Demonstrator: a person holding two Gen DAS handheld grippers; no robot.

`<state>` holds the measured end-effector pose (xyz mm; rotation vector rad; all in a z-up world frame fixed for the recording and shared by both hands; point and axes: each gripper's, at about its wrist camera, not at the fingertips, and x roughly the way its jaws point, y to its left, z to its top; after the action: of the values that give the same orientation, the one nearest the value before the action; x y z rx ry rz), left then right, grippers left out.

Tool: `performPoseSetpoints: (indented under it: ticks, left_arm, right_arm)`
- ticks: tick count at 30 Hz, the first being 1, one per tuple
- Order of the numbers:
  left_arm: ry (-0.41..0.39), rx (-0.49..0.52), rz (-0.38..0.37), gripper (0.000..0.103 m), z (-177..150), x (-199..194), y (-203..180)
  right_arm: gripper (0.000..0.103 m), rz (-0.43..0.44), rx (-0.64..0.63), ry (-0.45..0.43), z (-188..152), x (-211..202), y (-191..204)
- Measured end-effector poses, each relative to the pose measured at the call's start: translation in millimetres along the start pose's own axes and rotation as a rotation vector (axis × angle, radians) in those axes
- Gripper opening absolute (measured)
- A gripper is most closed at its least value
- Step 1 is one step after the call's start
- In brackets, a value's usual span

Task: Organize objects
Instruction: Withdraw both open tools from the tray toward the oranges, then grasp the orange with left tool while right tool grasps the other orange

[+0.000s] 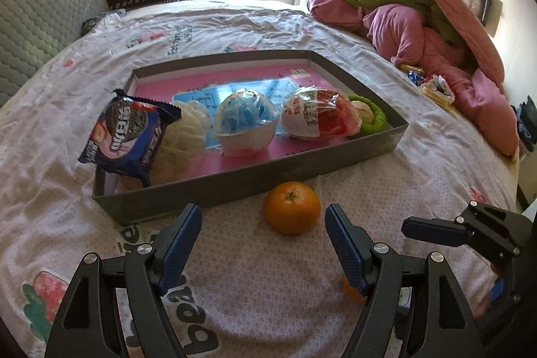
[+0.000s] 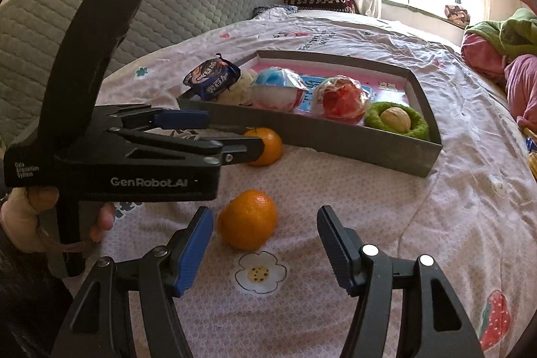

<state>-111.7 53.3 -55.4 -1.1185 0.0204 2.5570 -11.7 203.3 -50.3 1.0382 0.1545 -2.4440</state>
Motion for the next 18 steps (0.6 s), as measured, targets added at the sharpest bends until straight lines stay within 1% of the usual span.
performPoseSetpoints:
  ticks: [6, 8, 10, 11, 12, 16, 18]
  left_arm:
    - [0.019, -0.004, -0.016, 0.077, -1, 10, -1]
    - [0.025, 0.004, -0.010, 0.077, -1, 14, -4]
    - [0.034, 0.009, -0.017, 0.072, -1, 18, -6]
    - [0.037, 0.010, -0.017, 0.065, -1, 20, -7]
    - [0.043, 0.014, -0.022, 0.061, 0, 22, -8]
    - [0.055, 0.026, -0.031, 0.058, 1, 28, -11]
    - [0.057, 0.026, -0.041, 0.054, 2, 29, -11]
  right_arm:
    - [0.064, -0.006, -0.024, 0.004, -1, 9, 6]
    - [0.061, 0.006, -0.021, 0.002, -2, 11, 5]
    - [0.052, 0.026, -0.012, 0.007, -2, 12, 3]
    - [0.051, 0.031, -0.007, 0.008, -3, 13, 2]
    - [0.050, 0.033, -0.006, 0.010, -3, 14, 1]
    - [0.043, 0.047, -0.020, 0.011, -3, 14, 3]
    - [0.041, 0.042, -0.034, 0.018, -4, 15, 5]
